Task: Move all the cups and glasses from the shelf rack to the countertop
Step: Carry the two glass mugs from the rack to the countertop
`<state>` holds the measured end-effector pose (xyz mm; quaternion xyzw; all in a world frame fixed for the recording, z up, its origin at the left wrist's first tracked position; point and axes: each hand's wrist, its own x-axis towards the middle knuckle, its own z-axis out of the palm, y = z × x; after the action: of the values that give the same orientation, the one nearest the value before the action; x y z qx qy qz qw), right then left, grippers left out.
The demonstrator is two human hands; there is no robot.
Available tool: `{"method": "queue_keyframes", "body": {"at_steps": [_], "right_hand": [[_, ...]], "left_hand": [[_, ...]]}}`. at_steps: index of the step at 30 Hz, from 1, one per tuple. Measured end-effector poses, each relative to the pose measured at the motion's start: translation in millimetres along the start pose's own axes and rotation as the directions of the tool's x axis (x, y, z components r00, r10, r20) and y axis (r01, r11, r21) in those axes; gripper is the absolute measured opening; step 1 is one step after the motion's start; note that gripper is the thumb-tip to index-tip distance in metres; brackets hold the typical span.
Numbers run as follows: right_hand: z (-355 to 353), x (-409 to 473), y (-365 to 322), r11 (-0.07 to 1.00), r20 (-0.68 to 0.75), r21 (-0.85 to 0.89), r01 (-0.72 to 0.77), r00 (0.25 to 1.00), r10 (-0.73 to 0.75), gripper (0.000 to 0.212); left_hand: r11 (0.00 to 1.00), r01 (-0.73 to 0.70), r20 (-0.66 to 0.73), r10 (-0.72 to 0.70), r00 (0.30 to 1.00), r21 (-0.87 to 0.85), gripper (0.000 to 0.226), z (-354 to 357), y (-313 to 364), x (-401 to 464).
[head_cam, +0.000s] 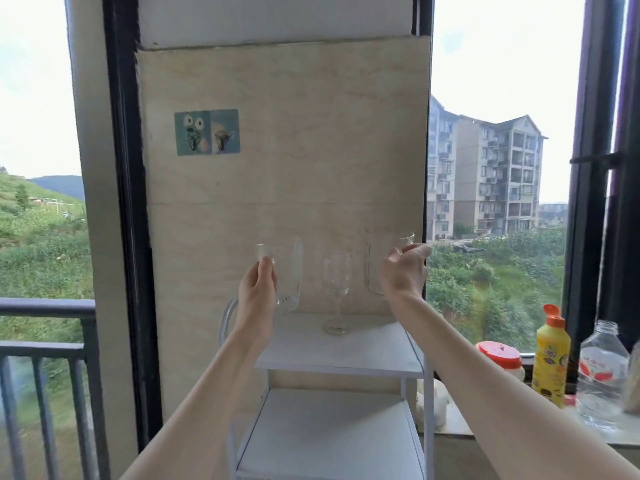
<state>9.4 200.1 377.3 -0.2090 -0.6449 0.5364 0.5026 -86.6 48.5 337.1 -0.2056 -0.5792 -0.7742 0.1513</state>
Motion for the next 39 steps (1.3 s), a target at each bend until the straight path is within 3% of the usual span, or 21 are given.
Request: {"method": "queue_keyframes", "body": {"at_steps": [8, 12, 16, 20, 24, 31, 39], "right_hand": [[-64, -47, -46, 0.961, -0.036, 0.019, 0.277, 0.96, -0.276, 0.014], [-124, -91, -43, 0.948, -0.057, -0.058, 0.313, 0.947, -0.317, 0.014], [-190, -138, -35, 0.947, -0.095, -0.158, 0.281, 0.95, -0.298, 0.012], [-264, -180, -32, 0.957, -0.194, -0.253, 0.144, 0.961, -0.196, 0.007], [-351, -219, -38, 0.929, -0.32, -0.363, 0.069, 0.928, -0.193, 0.005], [-522, -305, -75, 0.889, -0.552, -0.452, -0.067, 0.805, -0.219, 0.004], [-734, -437, -121, 0.822, -0.71, -0.519, -0.235, 0.655, -0.26, 0.009]], "left_hand": [[0.981, -0.075, 0.047, 0.085, 0.995, -0.179, 0.042, -10, 52, -49], [0.943, 0.013, 0.102, 0.022, 0.995, -0.332, 0.039, -9, 66, -96], [0.926, 0.16, 0.28, -0.062, 0.958, -0.342, 0.049, 4, 70, -155], [0.876, 0.338, 0.434, -0.172, 0.884, -0.343, 0.043, 33, 73, -224], [0.808, 0.495, 0.556, -0.264, 0.788, -0.318, 0.032, 76, 79, -303], [0.669, 0.692, 0.789, -0.258, 0.557, -0.27, 0.031, 154, 128, -464], [0.585, 0.804, 0.928, -0.231, 0.292, -0.107, 0.035, 222, 198, -688]]}}
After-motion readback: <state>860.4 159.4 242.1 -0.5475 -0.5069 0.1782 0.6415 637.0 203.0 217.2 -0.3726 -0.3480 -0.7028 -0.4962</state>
